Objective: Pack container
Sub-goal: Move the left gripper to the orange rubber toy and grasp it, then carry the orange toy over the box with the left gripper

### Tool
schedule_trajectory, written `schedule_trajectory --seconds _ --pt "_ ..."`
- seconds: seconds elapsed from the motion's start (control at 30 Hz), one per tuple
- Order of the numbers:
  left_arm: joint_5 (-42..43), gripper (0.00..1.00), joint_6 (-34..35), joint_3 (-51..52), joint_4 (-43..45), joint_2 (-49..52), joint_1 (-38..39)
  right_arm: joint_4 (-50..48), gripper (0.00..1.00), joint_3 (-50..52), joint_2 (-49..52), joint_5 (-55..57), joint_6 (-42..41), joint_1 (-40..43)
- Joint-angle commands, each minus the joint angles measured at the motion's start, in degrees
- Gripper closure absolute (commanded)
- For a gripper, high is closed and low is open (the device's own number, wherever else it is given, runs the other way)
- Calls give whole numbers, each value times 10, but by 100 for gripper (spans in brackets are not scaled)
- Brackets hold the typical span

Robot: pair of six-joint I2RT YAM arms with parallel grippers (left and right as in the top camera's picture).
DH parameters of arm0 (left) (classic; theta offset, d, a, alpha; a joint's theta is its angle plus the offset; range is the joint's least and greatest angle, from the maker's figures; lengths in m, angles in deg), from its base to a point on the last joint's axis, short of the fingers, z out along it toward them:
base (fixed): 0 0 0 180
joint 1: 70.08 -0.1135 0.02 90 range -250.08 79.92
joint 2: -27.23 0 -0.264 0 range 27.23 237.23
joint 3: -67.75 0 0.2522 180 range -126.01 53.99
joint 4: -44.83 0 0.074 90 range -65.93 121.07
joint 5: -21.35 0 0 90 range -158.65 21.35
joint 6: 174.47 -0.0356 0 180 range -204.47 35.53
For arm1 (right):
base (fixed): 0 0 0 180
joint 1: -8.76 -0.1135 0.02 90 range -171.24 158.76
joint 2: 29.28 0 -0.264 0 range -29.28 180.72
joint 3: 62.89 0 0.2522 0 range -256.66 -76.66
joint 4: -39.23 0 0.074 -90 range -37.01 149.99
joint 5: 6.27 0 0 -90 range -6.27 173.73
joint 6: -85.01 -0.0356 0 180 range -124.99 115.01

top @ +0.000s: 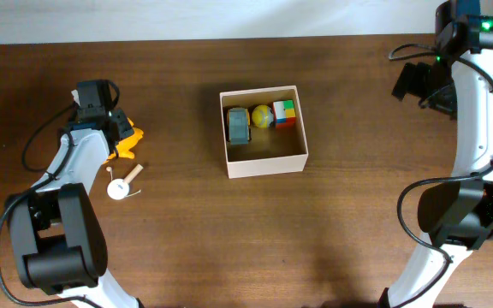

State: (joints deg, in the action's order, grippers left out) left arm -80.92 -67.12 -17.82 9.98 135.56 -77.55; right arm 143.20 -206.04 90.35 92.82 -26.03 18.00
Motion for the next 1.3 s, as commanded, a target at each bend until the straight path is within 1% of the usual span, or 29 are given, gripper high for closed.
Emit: schedule_trajectory --seconds 0.0,0.13,0.17,0.23,0.27,0.33,0.6,0.83,0.9,1.0,1.13,1.27 --pt "-6 57 0 -9 1 7 -2 0 1 -9 -16 2 -7 2" --pt "-6 62 0 -8 0 7 -2 0 1 -9 -16 2 -7 2" --pt "-6 66 0 -8 0 7 -2 0 1 -9 -16 2 -7 2" --pt "-6 80 0 -8 0 7 -2 0 1 -9 -16 2 -7 2" --pt "-6 90 0 -8 0 7 -2 0 1 -9 -16 2 -7 2" --pt "-6 98 0 -8 0 7 -2 0 1 -9 -16 2 -7 2" --pt "-6 98 0 -9 -13 2 -2 0 1 -9 -16 2 -7 2" --pt "17 98 -13 -35 -55 -59 -2 0 1 -9 -16 2 -7 2" --pt "57 98 -36 -40 -62 -93 -2 0 1 -9 -16 2 -7 2" --pt "111 98 -53 -40 -71 -138 2 0 1 -9 -16 2 -7 2" --pt "161 98 -55 -40 -95 -197 24 0 1 -9 -16 2 -7 2" --pt "191 98 -55 -40 -117 -236 67 0 1 -9 -16 2 -7 2"
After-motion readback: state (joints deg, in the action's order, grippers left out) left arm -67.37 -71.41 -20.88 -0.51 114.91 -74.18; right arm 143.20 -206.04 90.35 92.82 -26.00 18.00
